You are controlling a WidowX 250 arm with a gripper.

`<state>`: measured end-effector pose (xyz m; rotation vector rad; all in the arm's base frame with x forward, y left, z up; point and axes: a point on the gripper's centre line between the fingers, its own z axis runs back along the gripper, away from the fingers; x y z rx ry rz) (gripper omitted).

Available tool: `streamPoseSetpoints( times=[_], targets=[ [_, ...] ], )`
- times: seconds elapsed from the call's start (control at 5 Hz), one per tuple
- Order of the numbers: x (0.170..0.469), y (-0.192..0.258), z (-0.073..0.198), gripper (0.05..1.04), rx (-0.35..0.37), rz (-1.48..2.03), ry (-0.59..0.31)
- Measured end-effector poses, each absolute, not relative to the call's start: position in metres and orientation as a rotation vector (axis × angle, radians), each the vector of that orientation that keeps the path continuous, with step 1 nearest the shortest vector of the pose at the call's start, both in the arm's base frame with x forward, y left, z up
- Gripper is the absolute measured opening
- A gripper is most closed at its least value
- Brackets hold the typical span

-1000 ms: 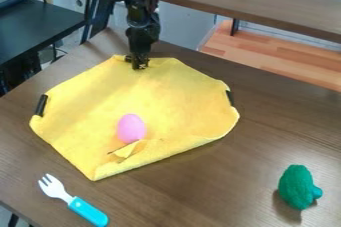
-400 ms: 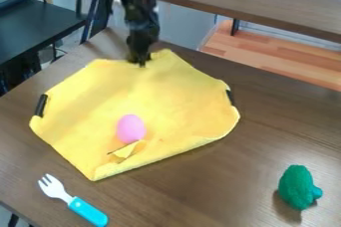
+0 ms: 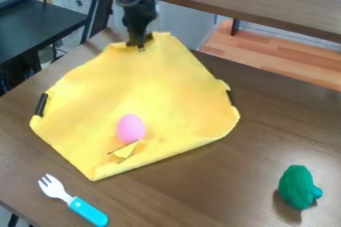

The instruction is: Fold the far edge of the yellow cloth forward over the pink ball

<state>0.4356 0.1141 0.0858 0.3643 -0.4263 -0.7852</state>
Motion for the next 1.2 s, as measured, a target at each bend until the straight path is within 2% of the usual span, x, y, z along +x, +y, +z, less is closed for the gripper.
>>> streamPoseSetpoints(
  times=[0.2, 0.6, 1.0, 1.2],
  targets=[
    [0.416, 0.086, 0.089, 0.05, 0.338, -0.838, -0.414],
    [0.358, 0.026, 0.084, 0.05, 0.292, -0.859, -0.204],
    [0.32, -0.004, 0.094, 0.05, 0.237, -0.834, -0.195],
    [0.308, -0.01, 0.093, 0.05, 0.234, -0.81, -0.198]
  ],
)
